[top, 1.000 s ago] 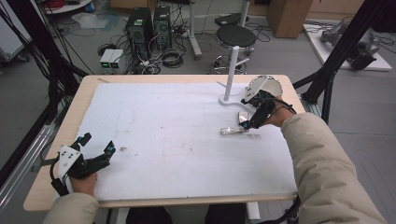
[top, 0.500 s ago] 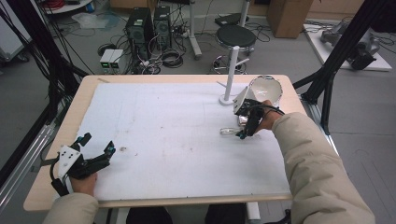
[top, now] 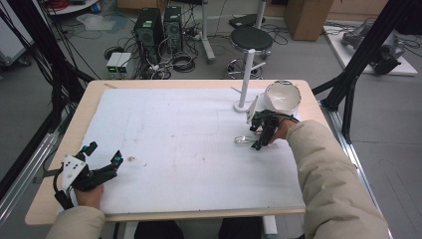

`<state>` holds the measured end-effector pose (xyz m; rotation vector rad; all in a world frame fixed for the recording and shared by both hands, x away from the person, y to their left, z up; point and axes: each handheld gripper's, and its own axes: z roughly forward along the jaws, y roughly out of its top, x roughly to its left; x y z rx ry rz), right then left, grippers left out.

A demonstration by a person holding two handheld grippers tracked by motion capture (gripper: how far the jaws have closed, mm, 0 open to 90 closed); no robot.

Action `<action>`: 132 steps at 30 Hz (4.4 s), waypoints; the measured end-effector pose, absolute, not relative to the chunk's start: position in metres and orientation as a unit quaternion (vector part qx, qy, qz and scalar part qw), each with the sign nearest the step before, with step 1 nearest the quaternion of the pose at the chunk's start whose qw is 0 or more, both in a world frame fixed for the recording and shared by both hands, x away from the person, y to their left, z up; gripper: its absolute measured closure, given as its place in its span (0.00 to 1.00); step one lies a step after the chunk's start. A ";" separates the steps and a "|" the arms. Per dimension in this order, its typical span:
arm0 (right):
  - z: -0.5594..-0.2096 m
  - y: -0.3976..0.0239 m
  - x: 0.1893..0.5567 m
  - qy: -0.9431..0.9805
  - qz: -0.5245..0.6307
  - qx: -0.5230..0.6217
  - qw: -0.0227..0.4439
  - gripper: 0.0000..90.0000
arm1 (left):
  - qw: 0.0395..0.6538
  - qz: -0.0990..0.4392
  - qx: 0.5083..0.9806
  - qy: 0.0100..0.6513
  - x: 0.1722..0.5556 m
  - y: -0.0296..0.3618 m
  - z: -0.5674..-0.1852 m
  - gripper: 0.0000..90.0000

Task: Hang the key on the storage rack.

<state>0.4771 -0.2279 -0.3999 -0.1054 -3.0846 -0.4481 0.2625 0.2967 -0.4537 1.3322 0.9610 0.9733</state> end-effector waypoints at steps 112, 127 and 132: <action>-0.345 -0.285 0.524 -0.801 -0.444 -0.401 0.028 0.83 | 0.576 0.418 0.571 0.409 0.262 0.296 -0.454 0.13; -0.342 -0.275 0.512 -0.815 -0.430 -0.388 -0.030 0.14 | 0.577 0.420 0.570 0.407 0.262 0.296 -0.454 0.13; -0.323 -0.266 0.485 -0.833 -0.428 -0.343 -0.075 0.01 | 0.580 0.422 0.567 0.405 0.261 0.296 -0.454 0.13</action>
